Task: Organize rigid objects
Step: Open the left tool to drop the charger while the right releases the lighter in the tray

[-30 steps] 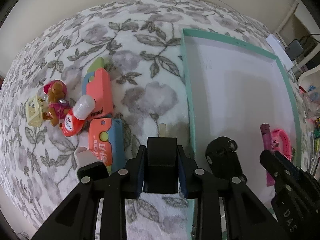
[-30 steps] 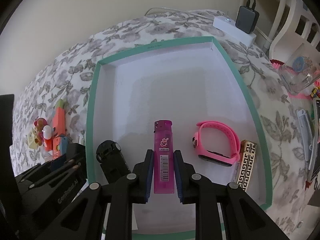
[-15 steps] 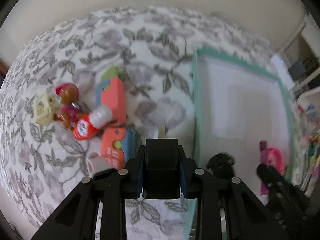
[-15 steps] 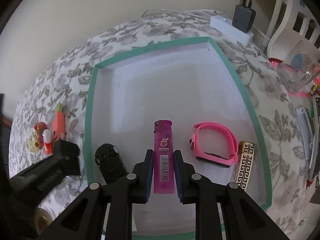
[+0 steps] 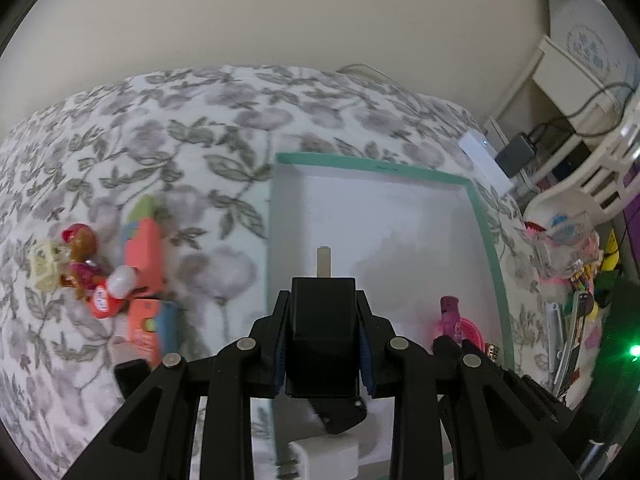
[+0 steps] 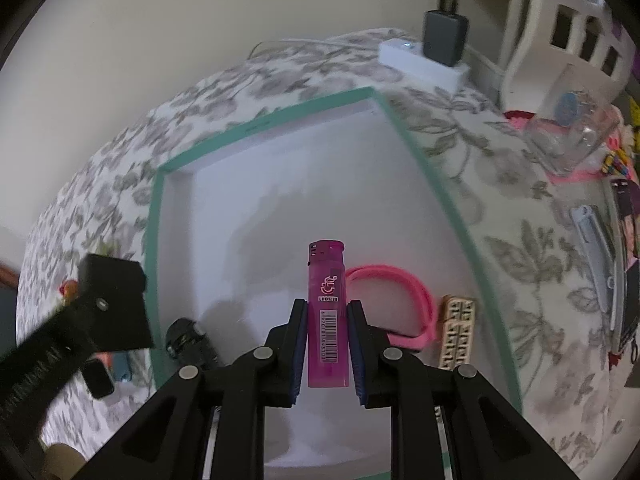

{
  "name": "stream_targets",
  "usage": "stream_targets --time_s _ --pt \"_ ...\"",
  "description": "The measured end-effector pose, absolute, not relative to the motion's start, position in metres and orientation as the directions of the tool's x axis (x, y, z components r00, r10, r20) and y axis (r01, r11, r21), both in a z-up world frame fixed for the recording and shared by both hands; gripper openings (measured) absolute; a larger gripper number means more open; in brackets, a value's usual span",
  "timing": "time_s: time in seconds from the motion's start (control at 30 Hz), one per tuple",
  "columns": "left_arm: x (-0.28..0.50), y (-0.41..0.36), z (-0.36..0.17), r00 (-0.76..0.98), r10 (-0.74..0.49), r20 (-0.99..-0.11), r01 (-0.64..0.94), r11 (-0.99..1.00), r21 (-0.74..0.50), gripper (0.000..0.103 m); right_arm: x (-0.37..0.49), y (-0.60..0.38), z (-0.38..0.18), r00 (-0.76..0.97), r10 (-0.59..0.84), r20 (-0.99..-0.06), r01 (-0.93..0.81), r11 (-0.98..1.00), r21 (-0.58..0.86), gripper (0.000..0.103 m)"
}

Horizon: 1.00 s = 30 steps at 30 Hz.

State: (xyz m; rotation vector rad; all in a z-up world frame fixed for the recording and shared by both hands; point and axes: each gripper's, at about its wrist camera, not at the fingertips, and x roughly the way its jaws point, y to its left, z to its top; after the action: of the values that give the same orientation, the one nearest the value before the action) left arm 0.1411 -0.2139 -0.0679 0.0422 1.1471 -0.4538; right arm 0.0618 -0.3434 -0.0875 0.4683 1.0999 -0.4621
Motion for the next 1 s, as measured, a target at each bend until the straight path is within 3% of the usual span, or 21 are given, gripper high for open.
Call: stream_targets --time_s 0.57,0.77,0.87,0.93,1.0 --pt "0.139 -0.215 -0.077 0.320 -0.281 -0.905 0.348 0.923 -0.164 0.033 0.059 -0.349 -0.094 0.358 -0.136 -0.924 0.591 0.799 0.111 0.022" --pt "0.146 -0.196 -0.070 0.344 -0.207 -0.916 0.281 0.954 -0.110 0.055 0.061 -0.343 -0.093 0.356 -0.146 -0.923 0.574 0.814 0.092 0.033" --pt "0.148 -0.185 -0.067 0.353 -0.154 -0.923 0.244 0.967 -0.069 0.066 0.061 -0.340 -0.091 0.355 -0.167 -0.920 0.572 0.817 0.073 0.045" --pt "0.150 -0.177 -0.066 0.355 -0.136 -0.925 0.217 0.974 -0.059 0.078 0.060 -0.338 -0.089 0.358 -0.184 -0.915 0.574 0.816 0.061 0.060" --pt "0.152 -0.167 -0.064 0.357 -0.122 -0.926 0.185 0.981 -0.058 0.087 0.059 -0.338 -0.088 0.365 -0.183 -0.913 0.573 0.817 0.065 0.065"
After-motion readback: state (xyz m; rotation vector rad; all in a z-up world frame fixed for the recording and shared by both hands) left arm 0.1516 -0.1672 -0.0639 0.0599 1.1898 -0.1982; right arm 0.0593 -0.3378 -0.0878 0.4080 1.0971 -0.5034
